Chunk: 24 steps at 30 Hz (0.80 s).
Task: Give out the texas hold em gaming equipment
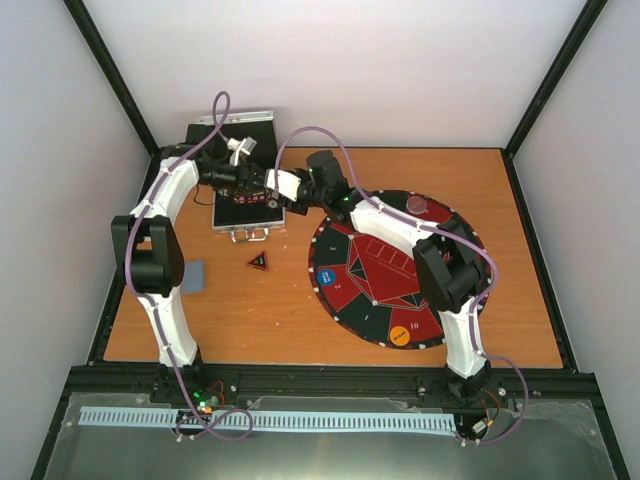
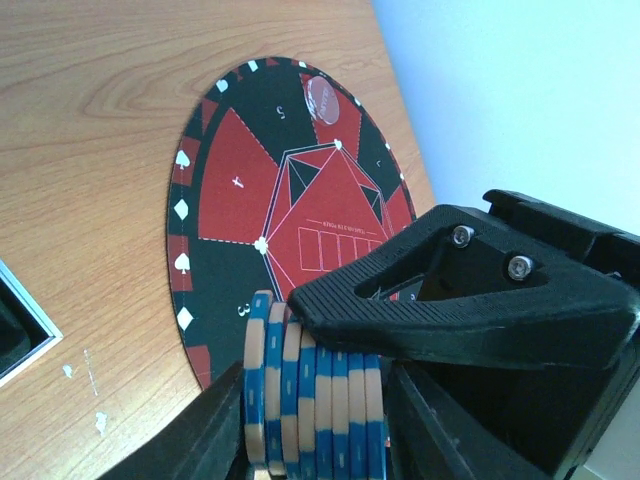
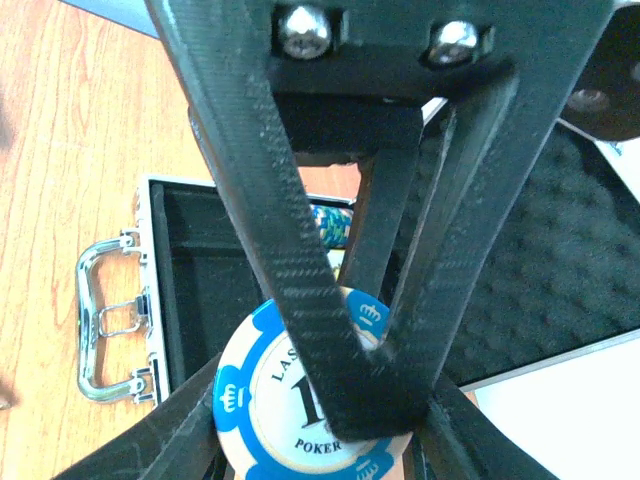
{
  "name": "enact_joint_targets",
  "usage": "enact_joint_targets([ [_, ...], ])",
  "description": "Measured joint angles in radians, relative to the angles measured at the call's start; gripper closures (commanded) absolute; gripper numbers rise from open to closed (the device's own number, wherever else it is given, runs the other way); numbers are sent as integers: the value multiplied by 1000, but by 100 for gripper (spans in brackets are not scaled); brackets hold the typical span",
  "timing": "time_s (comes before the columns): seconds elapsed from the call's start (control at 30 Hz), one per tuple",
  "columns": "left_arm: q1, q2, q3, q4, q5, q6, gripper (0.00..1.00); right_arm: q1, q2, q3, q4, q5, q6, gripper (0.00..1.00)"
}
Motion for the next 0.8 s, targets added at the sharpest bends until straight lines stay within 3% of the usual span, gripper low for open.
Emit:
enact_joint_targets([
  [0.8, -2, 32, 2, -5, 3, 34, 53, -6, -35, -46, -60, 24, 41, 97],
])
